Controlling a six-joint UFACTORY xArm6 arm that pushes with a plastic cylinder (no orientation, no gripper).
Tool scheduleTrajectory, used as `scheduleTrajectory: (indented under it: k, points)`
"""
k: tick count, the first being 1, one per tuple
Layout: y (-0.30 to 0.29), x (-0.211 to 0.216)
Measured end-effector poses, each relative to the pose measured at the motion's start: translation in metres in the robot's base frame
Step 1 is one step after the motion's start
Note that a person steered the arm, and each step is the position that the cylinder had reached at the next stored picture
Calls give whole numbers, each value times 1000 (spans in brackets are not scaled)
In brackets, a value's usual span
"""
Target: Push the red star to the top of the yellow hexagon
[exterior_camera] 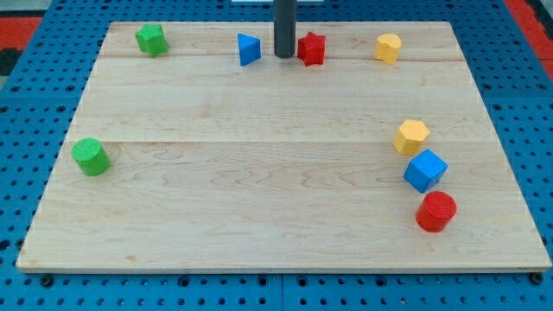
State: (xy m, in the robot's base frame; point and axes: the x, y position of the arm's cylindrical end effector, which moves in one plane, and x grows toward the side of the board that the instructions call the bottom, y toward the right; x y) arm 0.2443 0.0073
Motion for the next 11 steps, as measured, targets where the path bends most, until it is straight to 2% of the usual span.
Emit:
scheduleTrajectory:
  k: [1,3,4,5,6,7,8,9,11]
  points:
    - [6,-28]
    - [99,44]
    - [70,30]
    - [69,37]
    - [69,75]
    - [96,97]
    - [92,109]
    - [58,128]
    - [114,142]
